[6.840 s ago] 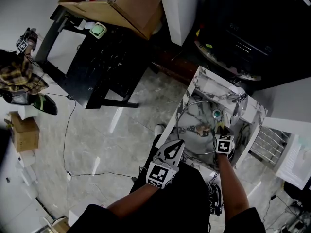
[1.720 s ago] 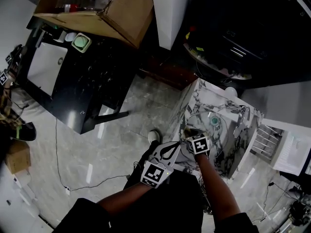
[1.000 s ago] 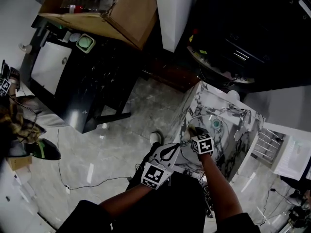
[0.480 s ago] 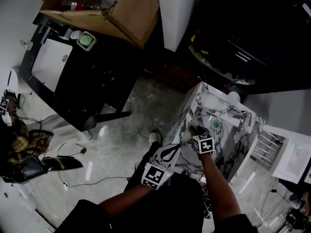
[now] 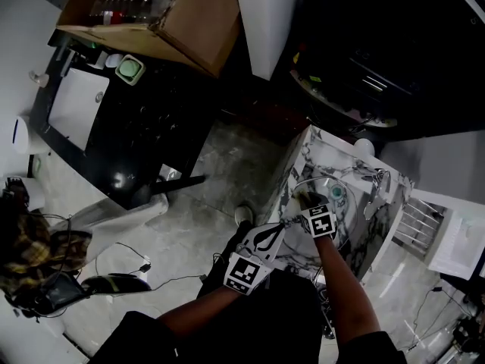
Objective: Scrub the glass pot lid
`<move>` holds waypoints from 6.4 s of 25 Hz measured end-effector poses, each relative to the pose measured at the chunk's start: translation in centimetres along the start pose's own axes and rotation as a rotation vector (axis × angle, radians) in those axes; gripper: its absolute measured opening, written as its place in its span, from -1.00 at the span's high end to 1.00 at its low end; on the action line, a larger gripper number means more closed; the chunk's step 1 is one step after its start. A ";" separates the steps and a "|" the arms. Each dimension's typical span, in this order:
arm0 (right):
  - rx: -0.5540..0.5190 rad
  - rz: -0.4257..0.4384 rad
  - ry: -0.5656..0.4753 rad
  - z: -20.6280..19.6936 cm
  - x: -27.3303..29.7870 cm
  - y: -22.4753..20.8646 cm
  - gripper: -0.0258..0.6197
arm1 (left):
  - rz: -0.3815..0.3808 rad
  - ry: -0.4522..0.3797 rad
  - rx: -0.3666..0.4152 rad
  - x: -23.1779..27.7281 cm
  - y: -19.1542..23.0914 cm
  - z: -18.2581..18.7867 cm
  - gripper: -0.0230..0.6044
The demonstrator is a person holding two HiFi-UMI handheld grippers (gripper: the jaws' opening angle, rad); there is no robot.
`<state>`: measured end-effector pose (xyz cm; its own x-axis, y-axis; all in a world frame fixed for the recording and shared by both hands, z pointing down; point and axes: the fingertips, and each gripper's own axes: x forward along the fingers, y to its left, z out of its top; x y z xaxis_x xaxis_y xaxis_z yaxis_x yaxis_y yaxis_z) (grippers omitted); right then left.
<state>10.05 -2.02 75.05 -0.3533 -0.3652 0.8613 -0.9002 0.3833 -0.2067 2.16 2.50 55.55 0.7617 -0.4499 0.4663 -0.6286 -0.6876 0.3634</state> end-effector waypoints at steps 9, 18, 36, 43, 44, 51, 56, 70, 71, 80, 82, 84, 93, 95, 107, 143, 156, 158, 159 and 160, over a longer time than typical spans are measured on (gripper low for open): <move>0.028 -0.038 0.005 -0.6 -0.4 -2.2 0.75 | -0.005 0.000 0.008 0.2 -0.3 0.5 0.88; 0.024 -0.054 -0.001 -0.7 -0.7 -3.0 0.75 | 0.003 0.000 0.004 -0.2 -0.7 -0.2 0.88; 0.050 -0.086 -0.008 -2.1 -1.7 -5.8 0.75 | 0.052 -0.025 0.021 -0.8 -2.0 -0.6 0.88; 0.061 -0.078 -0.014 -2.5 -2.2 -6.6 0.75 | 0.079 -0.017 0.000 -1.0 -3.4 -0.2 0.88; 0.066 -0.078 -0.015 -2.6 -2.3 -6.7 0.75 | 0.082 -0.018 -0.003 -1.0 -3.6 -0.2 0.88; 0.076 -0.086 -0.025 -3.6 -2.9 -7.9 0.75 | 0.105 -0.034 -0.011 -1.0 -5.2 -0.6 0.88; 0.087 -0.088 -0.035 -4.0 -3.3 -8.4 0.75 | 0.109 -0.036 -0.006 -0.9 -6.1 -0.6 0.88; 0.156 -0.117 -0.078 -6.3 -4.8 -10.1 0.75 | 0.107 -0.039 0.020 -1.0 -7.5 0.0 0.88; 0.160 -0.119 -0.080 -6.4 -4.9 -10.2 0.75 | 0.105 -0.039 0.022 -1.0 -7.7 0.0 0.88; 0.183 -0.140 -0.078 -7.8 -5.6 -10.6 0.75 | 0.090 -0.046 0.030 -1.0 -8.4 -0.1 0.88; 0.187 -0.144 -0.076 -8.1 -5.8 -10.7 0.75 | 0.086 -0.039 0.041 -1.0 -8.5 0.0 0.88; 0.190 -0.148 -0.071 -8.4 -6.1 -10.7 0.75 | 0.084 -0.037 0.044 -1.1 -8.6 0.0 0.88; 0.188 -0.181 -0.039 -9.4 -6.7 -10.2 0.75 | 0.074 -0.046 0.043 -1.8 -8.4 0.0 0.88; 0.189 -0.190 -0.031 -9.7 -6.7 -10.1 0.75 | 0.076 -0.054 0.036 -1.9 -8.4 -0.2 0.88; 0.180 -0.219 0.048 -12.0 -7.6 -8.9 0.75 | 0.064 -0.054 0.047 -3.0 -8.6 -0.4 0.88; 0.120 -0.122 0.160 -13.1 -6.6 -1.7 0.75 | 0.093 -0.104 -0.010 -5.9 -5.3 -0.4 0.88; 0.112 -0.054 0.204 -11.4 -4.8 1.5 0.75 | 0.105 -0.099 -0.027 -7.0 -3.4 -0.6 0.88; 0.107 -0.042 0.199 -11.0 -4.4 2.0 0.75 | 0.109 -0.100 -0.032 -7.2 -3.0 -0.7 0.88; 0.105 -0.039 0.200 -10.8 -4.2 2.3 0.75 | 0.109 -0.100 -0.034 -7.3 -2.8 -0.7 0.88; 0.104 -0.036 0.205 -10.6 -4.2 2.6 0.75 | 0.109 -0.100 -0.037 -7.4 -2.6 -0.6 0.88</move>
<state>11.88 9.53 75.83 -0.2714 -0.1934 0.9429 -0.9362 0.2803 -0.2120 -2.00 7.96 51.64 0.6992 -0.5767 0.4225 -0.7125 -0.6108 0.3454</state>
